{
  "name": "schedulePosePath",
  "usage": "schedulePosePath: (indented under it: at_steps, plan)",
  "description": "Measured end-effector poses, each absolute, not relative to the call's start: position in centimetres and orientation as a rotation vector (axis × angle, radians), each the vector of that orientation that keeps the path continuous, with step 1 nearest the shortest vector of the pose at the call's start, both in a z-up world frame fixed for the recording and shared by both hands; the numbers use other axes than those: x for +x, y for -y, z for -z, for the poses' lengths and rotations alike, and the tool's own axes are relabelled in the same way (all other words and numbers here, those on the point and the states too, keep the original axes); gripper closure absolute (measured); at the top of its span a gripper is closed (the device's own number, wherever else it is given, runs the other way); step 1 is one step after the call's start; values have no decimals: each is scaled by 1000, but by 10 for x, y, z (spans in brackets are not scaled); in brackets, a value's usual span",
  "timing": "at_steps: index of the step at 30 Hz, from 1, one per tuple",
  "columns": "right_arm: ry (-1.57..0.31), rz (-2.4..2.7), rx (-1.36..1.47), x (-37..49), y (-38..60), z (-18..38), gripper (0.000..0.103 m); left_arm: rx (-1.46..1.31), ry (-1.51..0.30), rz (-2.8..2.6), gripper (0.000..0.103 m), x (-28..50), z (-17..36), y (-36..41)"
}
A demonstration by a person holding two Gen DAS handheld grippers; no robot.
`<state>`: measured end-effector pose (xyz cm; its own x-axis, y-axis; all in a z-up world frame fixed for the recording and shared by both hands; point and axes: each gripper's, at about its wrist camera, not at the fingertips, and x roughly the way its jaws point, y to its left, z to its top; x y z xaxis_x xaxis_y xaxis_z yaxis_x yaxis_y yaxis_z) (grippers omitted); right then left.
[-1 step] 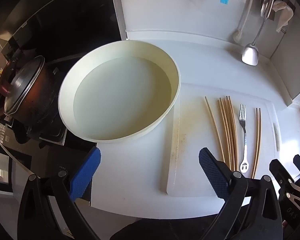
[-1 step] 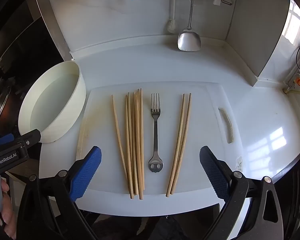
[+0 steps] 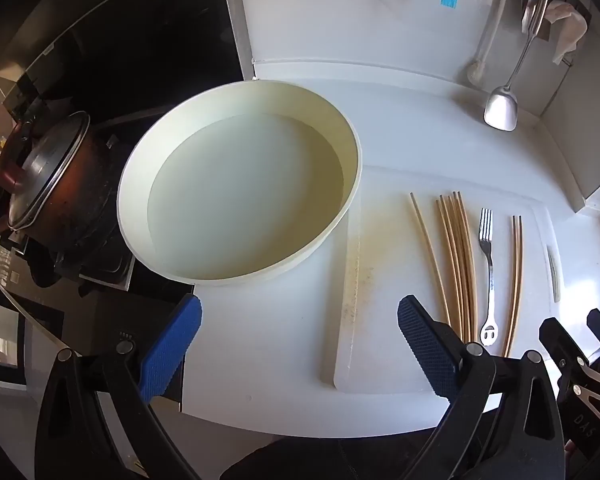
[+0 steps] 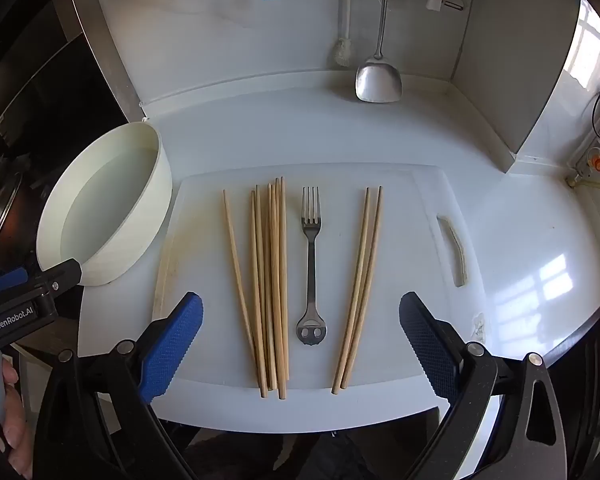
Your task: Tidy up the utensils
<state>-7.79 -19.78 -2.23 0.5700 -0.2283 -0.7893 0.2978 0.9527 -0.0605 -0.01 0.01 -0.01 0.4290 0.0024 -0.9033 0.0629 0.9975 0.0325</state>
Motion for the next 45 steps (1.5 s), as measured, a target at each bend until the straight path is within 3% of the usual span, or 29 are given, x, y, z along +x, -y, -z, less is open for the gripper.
schedulePosePath:
  at_steps: [45]
  plan:
    - [-909, 308, 86, -79, 199, 19, 9, 79, -1121, 35, 6, -2, -2, 2]
